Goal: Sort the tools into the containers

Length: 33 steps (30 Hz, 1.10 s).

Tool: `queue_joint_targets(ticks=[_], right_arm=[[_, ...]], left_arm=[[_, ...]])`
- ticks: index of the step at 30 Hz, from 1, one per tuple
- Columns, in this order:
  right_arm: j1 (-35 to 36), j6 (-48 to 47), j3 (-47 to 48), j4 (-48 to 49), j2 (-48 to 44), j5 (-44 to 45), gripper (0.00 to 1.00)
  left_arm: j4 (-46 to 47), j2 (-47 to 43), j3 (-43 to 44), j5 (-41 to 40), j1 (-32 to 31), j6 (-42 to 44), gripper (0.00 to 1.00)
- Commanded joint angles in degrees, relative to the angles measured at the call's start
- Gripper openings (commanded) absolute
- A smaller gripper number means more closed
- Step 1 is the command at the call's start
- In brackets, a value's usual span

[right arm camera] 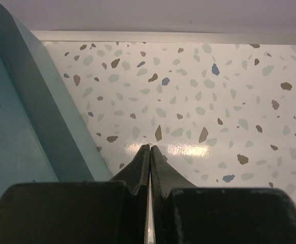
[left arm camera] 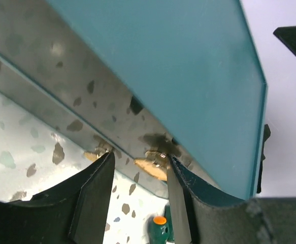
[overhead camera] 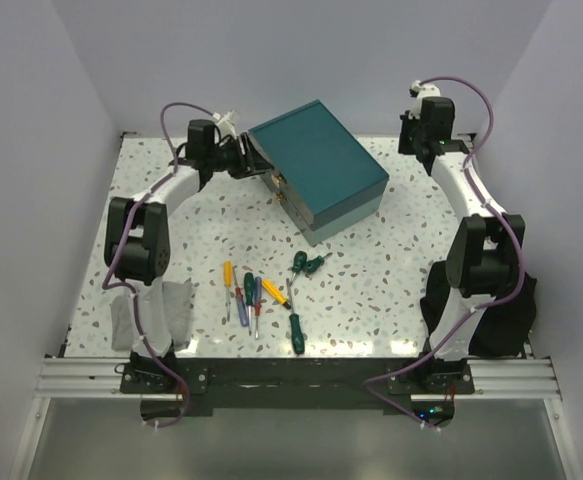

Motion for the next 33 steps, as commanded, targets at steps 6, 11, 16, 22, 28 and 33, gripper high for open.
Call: queue_joint_targets(ticks=[6,11,16,22,28,33], right_arm=[[0.3,1.2,-7.4,3.0,-0.4,-0.9,0.00],[1.8,2.7,-11.1,2.8,-2.3,-3.3,0.00],[5.4,3.3,-15.0,2.7,-5.3,-4.1,0.00],[8.8,-0.3,-10.7,3.7,-6.4,15.3,0.00],[10.7,-4.0,1.8,5.8,-5.6,16.4,0.00],[15.6,-2.5,0.3,3.5,-6.9,0.4,0.00]], left_arm=[[1.4,-1.2,-5.3,0.8,-3.0,-3.5,0.49],[-3.8,-3.1,-5.6,-4.0,-4.4,-2.7,0.47],[-14.8,-5.7,-4.8,-17.2,-4.3,-0.4,0.39],[-21.7,-10.1,-6.1,-25.1,-3.8,3.1,0.26],[-22.1,-15.1,-8.9,-26.4,-3.1,5.7,0.23],[-23.7,-19.4,-12.7,-28.5,-1.4,8.5,0.24]])
